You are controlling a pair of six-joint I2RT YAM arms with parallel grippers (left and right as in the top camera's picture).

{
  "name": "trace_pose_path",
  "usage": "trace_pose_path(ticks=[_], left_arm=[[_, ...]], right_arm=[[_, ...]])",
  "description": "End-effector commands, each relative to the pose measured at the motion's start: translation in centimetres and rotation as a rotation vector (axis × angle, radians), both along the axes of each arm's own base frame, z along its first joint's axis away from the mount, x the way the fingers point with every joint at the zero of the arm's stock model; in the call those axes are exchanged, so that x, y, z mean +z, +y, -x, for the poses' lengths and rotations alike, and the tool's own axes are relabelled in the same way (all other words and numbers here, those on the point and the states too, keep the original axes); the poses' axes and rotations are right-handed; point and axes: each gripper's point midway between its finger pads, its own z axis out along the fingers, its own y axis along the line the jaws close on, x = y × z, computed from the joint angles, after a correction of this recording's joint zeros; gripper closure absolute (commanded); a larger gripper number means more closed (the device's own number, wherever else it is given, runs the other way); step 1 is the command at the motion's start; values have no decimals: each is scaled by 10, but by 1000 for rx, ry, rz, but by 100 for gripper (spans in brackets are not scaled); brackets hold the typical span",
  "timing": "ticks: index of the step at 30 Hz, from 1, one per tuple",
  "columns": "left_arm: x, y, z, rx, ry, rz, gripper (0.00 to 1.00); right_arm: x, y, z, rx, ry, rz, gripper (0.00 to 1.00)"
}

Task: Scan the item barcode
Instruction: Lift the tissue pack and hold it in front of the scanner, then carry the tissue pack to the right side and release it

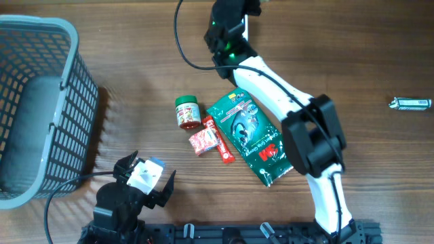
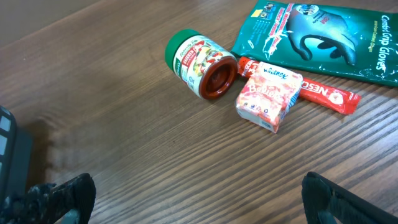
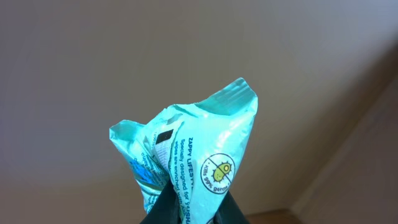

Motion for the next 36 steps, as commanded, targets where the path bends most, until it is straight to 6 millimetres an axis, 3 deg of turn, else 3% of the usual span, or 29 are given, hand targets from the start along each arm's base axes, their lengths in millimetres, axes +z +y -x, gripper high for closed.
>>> trace_pose_path(ticks=[1,5,7,10,14,16,17,19,21,22,23,24,27,28,30,31,32,33,34,35,36], left_arm=[[-1,1,-1,-1,-5,-9,0],[-2,1,0,-1,-3,-10,0],[-2,1,0,-2,-3,-10,0],[-2,1,0,-1,-2,-10,0],[-2,1,0,-1,-3,-10,0],[-2,1,0,-1,-3,-10,0],[-2,1,0,-1,-3,-10,0],[-2,1,0,-1,-3,-10,0],[-2,1,0,-2,-2,-10,0],[-2,1,0,-2,-2,-10,0],[-2,1,0,-1,-3,-10,0],[-2,1,0,-1,-2,-10,0],[-2,1,0,-1,-2,-10,0],[-2,1,0,-2,-3,-10,0],[-2,1,0,-1,-3,-10,0],[-2,1,0,-1,-2,-10,0],[-2,1,0,-1,-2,-10,0],[-2,1,0,-2,-2,-10,0],[-2,1,0,-2,-3,-10,0],[-2,1,0,-1,-3,-10,0],[-2,1,0,-2,-2,-10,0]], right_arm=[[-67,19,-16,19,120,129,96],[-131,28,-26,49,199,176,95],[-153,29,-27,50,238,201,96],[-144,31,-26,47,225,241,95],[-92,18,-19,-26,142,281,96],[-49,-15,-14,-122,133,249,96],[-27,-45,-11,-197,141,234,96],[2,-119,-2,-384,164,186,96],[13,-223,18,-661,185,107,96],[11,-265,28,-770,176,64,96],[-4,-326,48,-941,176,7,96],[-27,-372,62,-1040,229,14,96],[-108,-464,110,-1151,409,11,96],[-145,-485,125,-1111,514,-34,96],[-187,-505,144,-1058,595,-184,94],[-199,-506,144,-1015,634,-232,89],[-205,-507,143,-986,641,-274,72],[-203,-506,142,-978,639,-282,48],[-197,-505,140,-961,624,-297,33],[-179,-501,132,-903,586,-339,16],[-142,-496,128,-851,498,-390,4]])
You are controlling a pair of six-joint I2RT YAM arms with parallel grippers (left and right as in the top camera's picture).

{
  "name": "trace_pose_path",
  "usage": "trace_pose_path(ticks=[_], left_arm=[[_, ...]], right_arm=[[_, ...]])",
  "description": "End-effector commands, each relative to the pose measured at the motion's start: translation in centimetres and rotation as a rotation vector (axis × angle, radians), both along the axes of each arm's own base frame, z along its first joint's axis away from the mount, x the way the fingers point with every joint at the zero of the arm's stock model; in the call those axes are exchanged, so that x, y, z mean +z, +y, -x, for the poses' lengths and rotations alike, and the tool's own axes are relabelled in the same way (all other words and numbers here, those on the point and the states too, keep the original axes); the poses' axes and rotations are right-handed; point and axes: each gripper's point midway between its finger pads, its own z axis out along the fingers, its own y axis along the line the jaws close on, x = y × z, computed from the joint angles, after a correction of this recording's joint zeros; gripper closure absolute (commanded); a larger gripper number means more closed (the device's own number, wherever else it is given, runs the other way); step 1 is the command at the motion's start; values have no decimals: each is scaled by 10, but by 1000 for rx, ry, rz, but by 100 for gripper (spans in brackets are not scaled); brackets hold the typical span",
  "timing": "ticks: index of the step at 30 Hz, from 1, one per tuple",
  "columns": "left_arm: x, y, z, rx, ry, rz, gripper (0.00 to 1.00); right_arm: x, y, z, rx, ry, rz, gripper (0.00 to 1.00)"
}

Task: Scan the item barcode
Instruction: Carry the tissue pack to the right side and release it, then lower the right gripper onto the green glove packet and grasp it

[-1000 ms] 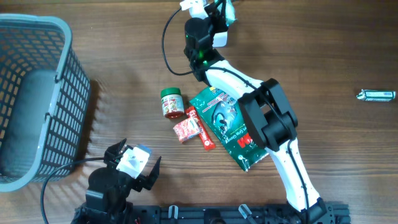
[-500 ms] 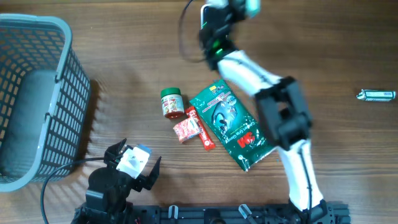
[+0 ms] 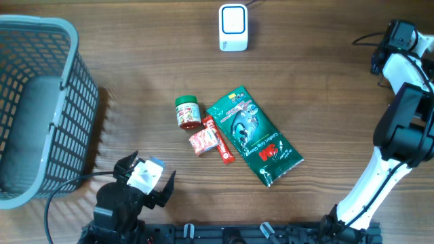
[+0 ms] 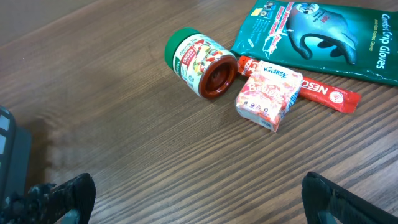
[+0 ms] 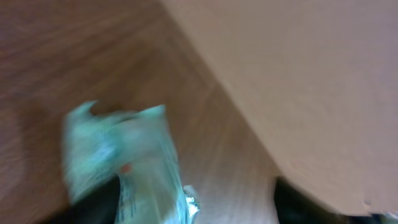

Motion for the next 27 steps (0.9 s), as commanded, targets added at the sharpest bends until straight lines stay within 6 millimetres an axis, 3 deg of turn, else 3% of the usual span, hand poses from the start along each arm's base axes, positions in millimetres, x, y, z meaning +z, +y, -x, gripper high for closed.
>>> trace_pose_path(ticks=[1,2,4,6,7,9,10,11,12,14,15,16,18,20,24,27], left_arm=[[-1,1,-1,-2,-6,-9,0],[-1,1,-1,-1,-6,-9,0],[-1,1,-1,-2,-6,-9,0],[-1,1,-1,-1,-6,-9,0],[-1,1,-1,-1,-6,-9,0],[-1,1,-1,-2,-7,-9,0],[-1,1,-1,-2,-7,-9,0],[-1,1,-1,-2,-7,-9,0],[-1,1,-1,-1,-6,-9,0],[-1,1,-1,-2,-6,-9,1],[-1,1,-1,-2,-6,-9,0],[-1,1,-1,-1,-6,-9,0],[-1,1,-1,-2,-6,-9,0],[-1,1,-1,-1,-6,-9,0],[-1,1,-1,-2,-6,-9,0],[-1,1,-1,-1,-6,-9,0]], right_arm=[[117,22,-23,101,-414,-92,2],[161,39,-22,166,-553,-164,0],[222,92,-16,350,-760,-394,0],[265,200,-3,706,-863,-854,0],[281,266,14,961,-819,-1102,0],[287,370,69,1556,-580,-1345,0],[268,391,83,1666,-458,-1343,0],[242,402,89,1652,-344,-1350,0],[193,421,94,1536,-162,-1387,0],[133,444,103,1433,55,-1344,0],[97,458,105,1383,175,-1241,0],[75,467,104,1353,235,-1143,1],[44,472,96,1302,302,-908,0],[14,471,96,1257,371,-794,0],[-45,483,118,1184,541,-922,0],[-62,490,131,1158,602,-968,0]])
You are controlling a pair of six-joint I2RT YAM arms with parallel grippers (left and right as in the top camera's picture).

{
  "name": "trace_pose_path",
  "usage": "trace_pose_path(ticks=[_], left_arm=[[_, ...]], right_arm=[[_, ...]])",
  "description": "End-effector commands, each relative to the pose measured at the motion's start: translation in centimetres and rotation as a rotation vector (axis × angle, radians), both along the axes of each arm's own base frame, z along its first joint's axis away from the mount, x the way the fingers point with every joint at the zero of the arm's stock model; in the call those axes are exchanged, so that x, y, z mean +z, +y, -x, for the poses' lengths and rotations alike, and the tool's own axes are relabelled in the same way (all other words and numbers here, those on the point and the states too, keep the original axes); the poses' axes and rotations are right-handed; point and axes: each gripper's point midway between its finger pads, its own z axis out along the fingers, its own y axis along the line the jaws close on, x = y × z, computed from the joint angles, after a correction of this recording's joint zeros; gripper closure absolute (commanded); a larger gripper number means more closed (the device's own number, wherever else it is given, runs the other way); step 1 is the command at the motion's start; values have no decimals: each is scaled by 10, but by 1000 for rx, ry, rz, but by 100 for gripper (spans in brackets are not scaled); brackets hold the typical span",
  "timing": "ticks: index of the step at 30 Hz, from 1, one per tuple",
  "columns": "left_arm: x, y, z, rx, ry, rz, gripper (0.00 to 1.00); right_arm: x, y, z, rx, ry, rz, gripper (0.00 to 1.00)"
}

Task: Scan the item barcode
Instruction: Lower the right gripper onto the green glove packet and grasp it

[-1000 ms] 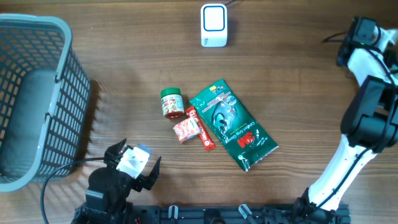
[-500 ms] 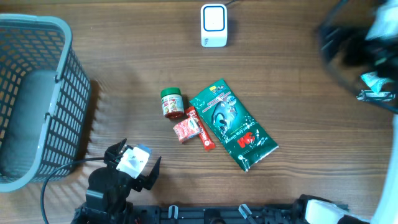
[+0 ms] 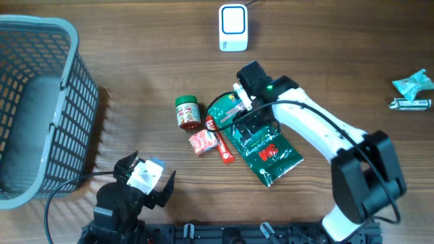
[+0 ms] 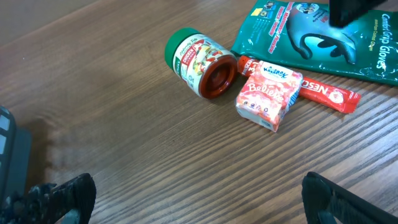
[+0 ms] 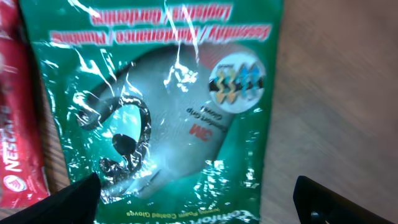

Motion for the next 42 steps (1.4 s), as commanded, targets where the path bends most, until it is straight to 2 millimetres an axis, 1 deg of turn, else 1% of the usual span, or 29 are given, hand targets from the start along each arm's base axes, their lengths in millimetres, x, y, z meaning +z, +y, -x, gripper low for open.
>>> trace_pose_path(ticks=[1,4,6,8,9,10,11,12,13,14,15,16,17,18,19,20,21,22,25,26,30,33,34,36,37,38,39,40,42], left_arm=[[-1,1,-1,-2,-7,-9,0],[-1,1,-1,-2,-6,-9,0],[-1,1,-1,-2,-7,-9,0],[-1,1,-1,-2,-7,-9,0],[-1,1,-1,-2,-7,-9,0],[-1,1,-1,-2,-7,-9,0],[-1,1,-1,-2,-6,-9,0],[-1,1,-1,-2,-7,-9,0],[-1,1,-1,-2,-7,-9,0],[-1,1,-1,-2,-7,-9,0],[-1,1,-1,-2,-7,-9,0],[-1,1,-1,-2,-7,-9,0],[-1,1,-1,-2,-7,-9,0],[0,1,-1,-2,-7,-9,0],[-1,1,-1,-2,-6,-9,0],[-1,1,-1,-2,-7,-9,0],[-1,1,-1,-2,-7,-9,0],[-1,1,-1,-2,-6,-9,0],[-1,1,-1,-2,-6,-9,0],[-1,1,-1,-2,-6,-9,0],[-1,1,-1,-2,-6,-9,0],[-1,1,-1,-2,-7,-9,0],[-1,1,-1,-2,-7,-9,0],[-1,1,-1,-2,-7,-9,0],[-1,1,-1,-2,-7,-9,0],[-1,1,-1,-2,-6,-9,0],[-1,1,-1,-2,-7,-9,0],[0,1,-1,-2,-7,-9,0],[-1,1,-1,-2,-7,-9,0]], right_arm=[[-12,12,15,6,63,-20,0],[-24,17,22,29,60,-21,0],[-38,11,29,25,66,-11,0],[-52,0,29,-17,30,28,7],[-55,-7,25,-53,-4,59,27],[-54,-11,18,-94,-37,74,73],[-52,-10,14,-112,-59,70,87],[-50,-3,8,-133,-71,36,96],[-45,9,8,-145,-47,-24,96],[-25,38,13,-134,48,-171,96],[-1,57,16,-130,130,-291,95],[26,67,14,-127,181,-380,96],[48,60,1,-160,165,-389,96],[54,38,-15,-257,100,-305,95],[51,23,-17,-259,70,-221,78],[44,10,-11,-268,72,-146,29],[34,-1,-5,-275,67,-74,10],[18,-4,0,-273,69,-61,0],[-16,-7,7,-281,59,-61,0],[-23,-12,2,-286,31,-37,0],[-19,-17,-38,-308,-157,-6,0],[-17,-8,-51,-286,-208,-40,0],[-24,-9,-53,-287,-210,-22,0],[-53,-14,-52,-287,-176,29,0],[-72,-16,-47,-289,-137,53,6],[-87,-14,-39,-287,-87,53,18],[-94,-12,-32,-304,-54,46,38],[-96,-9,-27,-353,-31,34,58],[-77,3,-25,-390,-4,-9,78]])
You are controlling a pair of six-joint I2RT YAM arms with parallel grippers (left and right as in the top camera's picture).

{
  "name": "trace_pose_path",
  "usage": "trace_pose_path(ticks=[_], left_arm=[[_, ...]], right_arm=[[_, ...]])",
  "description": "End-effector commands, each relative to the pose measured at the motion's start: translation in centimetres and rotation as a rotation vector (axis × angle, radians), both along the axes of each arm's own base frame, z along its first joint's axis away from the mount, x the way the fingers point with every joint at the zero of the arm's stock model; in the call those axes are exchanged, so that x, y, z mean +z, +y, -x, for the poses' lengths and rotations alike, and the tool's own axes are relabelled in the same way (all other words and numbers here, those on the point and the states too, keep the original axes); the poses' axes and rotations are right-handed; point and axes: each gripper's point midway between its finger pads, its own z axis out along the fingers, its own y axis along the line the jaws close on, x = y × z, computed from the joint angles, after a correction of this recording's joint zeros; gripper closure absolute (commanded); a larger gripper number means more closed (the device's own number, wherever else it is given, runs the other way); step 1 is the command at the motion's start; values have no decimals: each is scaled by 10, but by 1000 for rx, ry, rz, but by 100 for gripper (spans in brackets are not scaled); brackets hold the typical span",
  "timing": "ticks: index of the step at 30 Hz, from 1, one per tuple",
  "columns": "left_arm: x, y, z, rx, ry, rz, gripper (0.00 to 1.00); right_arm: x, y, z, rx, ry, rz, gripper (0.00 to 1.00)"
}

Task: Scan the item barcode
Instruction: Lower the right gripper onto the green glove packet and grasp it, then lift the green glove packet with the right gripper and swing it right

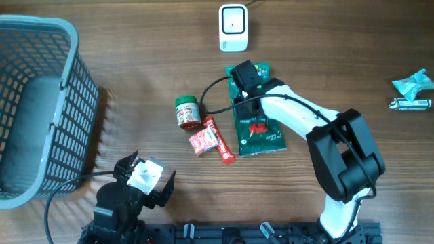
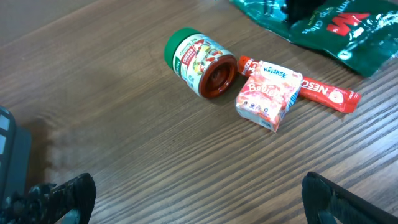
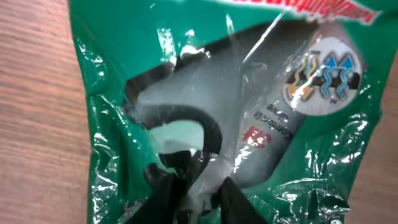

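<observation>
A green glove packet (image 1: 256,122) lies lengthwise at the table's middle, below the white scanner (image 1: 232,28). My right gripper (image 1: 243,76) is shut on the packet's far end; in the right wrist view the dark fingers (image 3: 166,198) pinch a fold of the green film (image 3: 112,74). The packet's near end (image 2: 339,28) shows at the left wrist view's top right. My left gripper (image 2: 199,205) stands open at the near edge, with bare wood between its fingertips (image 2: 65,198). No barcode shows.
A green-lidded jar (image 1: 186,112), a pink tissue pack (image 1: 205,141) and a red stick sachet (image 1: 220,139) lie left of the packet. A grey basket (image 1: 41,102) stands at the left. A teal wipes packet (image 1: 412,82) and a silver tube (image 1: 411,103) lie far right.
My right gripper was open over the green packet and is now shut on its far end. The packet has turned from slanting to nearly straight and shifted toward the scanner. The left arm has not moved.
My right gripper held a teal wipes packet up by the scanner. Then it was at the far right with that packet. Then the teal packet lay at the far right and the gripper hung open over the green glove packet, which it now grips.
</observation>
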Motion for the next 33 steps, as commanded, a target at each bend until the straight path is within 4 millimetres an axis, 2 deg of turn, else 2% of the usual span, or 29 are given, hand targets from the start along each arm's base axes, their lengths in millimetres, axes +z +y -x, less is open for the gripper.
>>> trace_pose_path(ticks=[1,3,4,5,6,7,9,10,11,12,14,15,17,18,23,24,25,26,27,28,30,32,33], left_arm=[[0,1,-1,-2,-7,-9,0],[-1,1,-1,-2,-7,-9,0],[-1,1,-1,-1,-7,-9,0],[-1,1,-1,-1,-7,-9,0],[-1,1,-1,-2,-7,-9,0],[-1,1,-1,-2,-7,-9,0],[0,1,-1,-2,-7,-9,0],[-1,1,-1,-2,-7,-9,0],[-1,1,-1,-1,-7,-9,0],[0,1,-1,-2,-7,-9,0],[-1,1,-1,-1,-7,-9,0],[-1,1,-1,-1,-7,-9,0],[-1,1,-1,-2,-7,-9,1],[-1,1,-1,-1,-7,-9,0],[-1,1,-1,-1,-7,-9,0],[-1,1,-1,-1,-7,-9,0],[-1,1,-1,-2,-7,-9,0],[-1,1,-1,-2,-7,-9,0],[-1,1,-1,-1,-7,-9,0],[-1,1,-1,-1,-7,-9,0],[-1,1,-1,-2,-7,-9,0],[-1,1,-1,-2,-7,-9,0],[-1,1,-1,-2,-7,-9,0]], right_arm=[[24,19,39,-73,216,-129,96],[72,31,46,-57,244,-277,96],[101,29,46,-61,217,-351,96],[116,13,38,-90,150,-320,95],[117,-3,33,-115,98,-239,83],[108,-11,33,-124,83,-160,52],[77,-17,57,-115,161,-85,46],[62,-20,70,-121,202,-61,27],[46,-24,82,-138,235,-40,19],[36,-24,85,-129,234,-30,7],[34,-26,71,-131,155,-4,1],[38,-27,51,-142,61,9,0],[44,-32,28,-167,-53,41,0],[40,-33,21,-173,-75,53,0],[-39,-38,34,-189,72,141,2],[-52,-38,37,-184,101,145,12],[-68,-37,46,-180,150,143,60],[-78,-33,54,-183,198,123,91],[-79,-30,59,-188,223,104,95],[-77,-23,62,-180,245,63,96],[-58,-10,61,-177,269,-15,95],[-40,-11,62,-179,268,-29,96],[-37,-16,72,-182,301,-5,95]])
